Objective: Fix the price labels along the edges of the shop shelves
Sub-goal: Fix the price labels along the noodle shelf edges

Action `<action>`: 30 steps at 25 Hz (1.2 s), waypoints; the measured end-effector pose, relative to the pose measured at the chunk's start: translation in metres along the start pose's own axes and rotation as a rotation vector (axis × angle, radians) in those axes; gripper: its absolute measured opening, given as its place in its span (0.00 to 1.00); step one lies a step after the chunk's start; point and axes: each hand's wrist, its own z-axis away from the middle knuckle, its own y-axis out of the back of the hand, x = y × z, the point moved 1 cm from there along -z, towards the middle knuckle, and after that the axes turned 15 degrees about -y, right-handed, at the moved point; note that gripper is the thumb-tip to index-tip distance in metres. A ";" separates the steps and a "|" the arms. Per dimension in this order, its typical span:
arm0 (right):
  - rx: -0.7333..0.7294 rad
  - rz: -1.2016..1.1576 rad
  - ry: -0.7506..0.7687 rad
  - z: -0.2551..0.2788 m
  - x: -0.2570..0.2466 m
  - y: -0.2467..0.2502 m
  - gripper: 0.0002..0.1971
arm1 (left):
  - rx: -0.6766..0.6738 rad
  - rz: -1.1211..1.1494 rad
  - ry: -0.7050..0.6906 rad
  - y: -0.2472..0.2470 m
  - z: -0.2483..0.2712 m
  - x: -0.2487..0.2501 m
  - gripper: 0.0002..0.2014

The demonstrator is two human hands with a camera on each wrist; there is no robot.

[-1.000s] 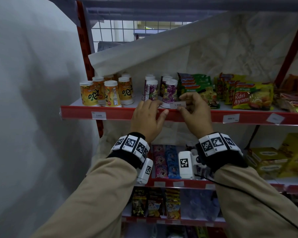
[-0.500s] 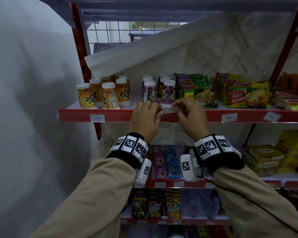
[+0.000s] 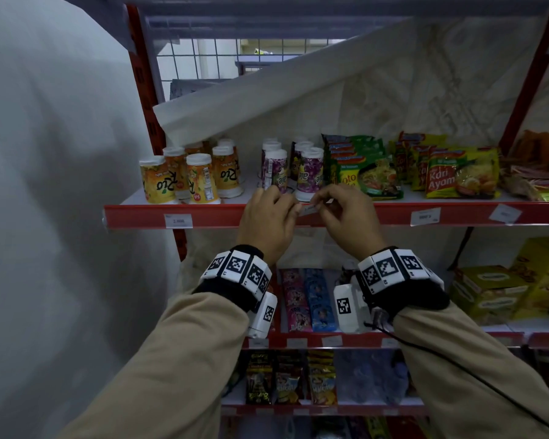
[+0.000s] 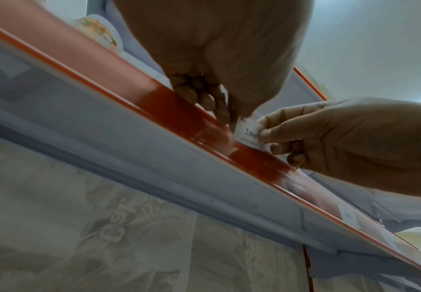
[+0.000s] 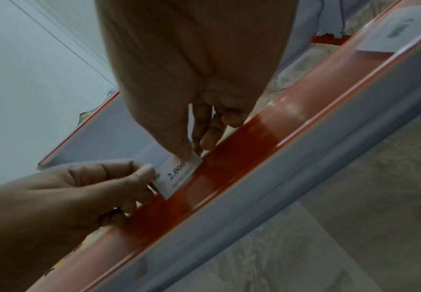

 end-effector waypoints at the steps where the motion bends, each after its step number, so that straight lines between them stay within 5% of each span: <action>1: -0.013 0.030 0.006 0.000 0.000 0.001 0.04 | -0.005 -0.014 -0.004 -0.001 0.000 0.000 0.11; 9: -0.177 0.269 0.060 -0.007 0.002 0.008 0.06 | -0.035 -0.059 -0.044 0.002 0.001 0.002 0.11; 30: -0.105 0.237 0.092 -0.003 0.008 0.002 0.04 | -0.081 -0.017 0.025 0.004 0.002 -0.001 0.06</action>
